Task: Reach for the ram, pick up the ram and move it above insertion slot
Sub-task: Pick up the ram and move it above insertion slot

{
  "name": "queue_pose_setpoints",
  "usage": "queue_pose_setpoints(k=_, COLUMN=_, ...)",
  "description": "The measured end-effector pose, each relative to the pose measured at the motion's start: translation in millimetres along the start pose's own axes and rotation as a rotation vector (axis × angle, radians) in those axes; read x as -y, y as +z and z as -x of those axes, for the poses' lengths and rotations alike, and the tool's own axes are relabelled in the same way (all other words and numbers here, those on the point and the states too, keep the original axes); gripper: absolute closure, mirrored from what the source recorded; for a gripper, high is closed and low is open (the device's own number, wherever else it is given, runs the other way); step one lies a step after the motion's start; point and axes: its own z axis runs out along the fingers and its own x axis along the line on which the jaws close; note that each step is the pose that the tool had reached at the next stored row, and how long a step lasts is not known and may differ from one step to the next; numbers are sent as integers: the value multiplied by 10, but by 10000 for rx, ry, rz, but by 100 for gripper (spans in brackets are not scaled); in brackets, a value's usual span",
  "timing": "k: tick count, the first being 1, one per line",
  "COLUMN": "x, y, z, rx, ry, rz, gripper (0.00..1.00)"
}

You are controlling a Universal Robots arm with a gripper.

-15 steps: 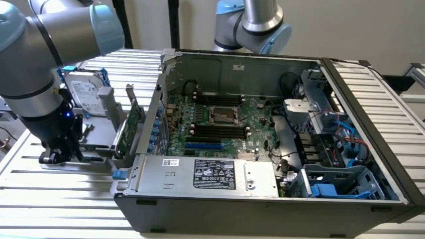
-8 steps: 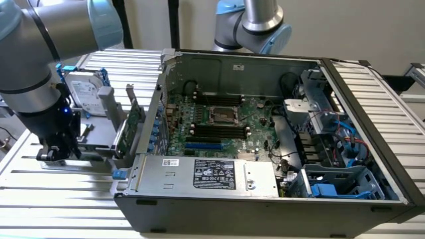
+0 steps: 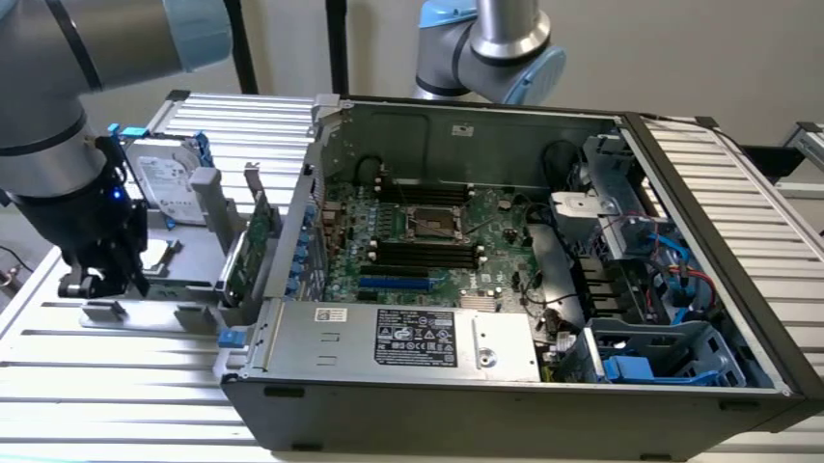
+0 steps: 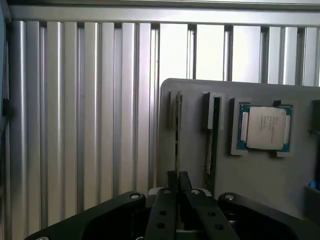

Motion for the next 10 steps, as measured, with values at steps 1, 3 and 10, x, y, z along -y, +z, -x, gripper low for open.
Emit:
queue_pose_setpoints(k=1, x=0, y=-46, z=1, rx=-2, ry=-16, rz=1, gripper=87)
queue_pose_setpoints(k=3, x=3, y=-134, z=2, rx=-2, ry=-40, rz=1, gripper=87)
queue_pose_setpoints(k=10, x=88, y=-454, z=5, rx=11, ry=-129, rz=3, gripper=87)
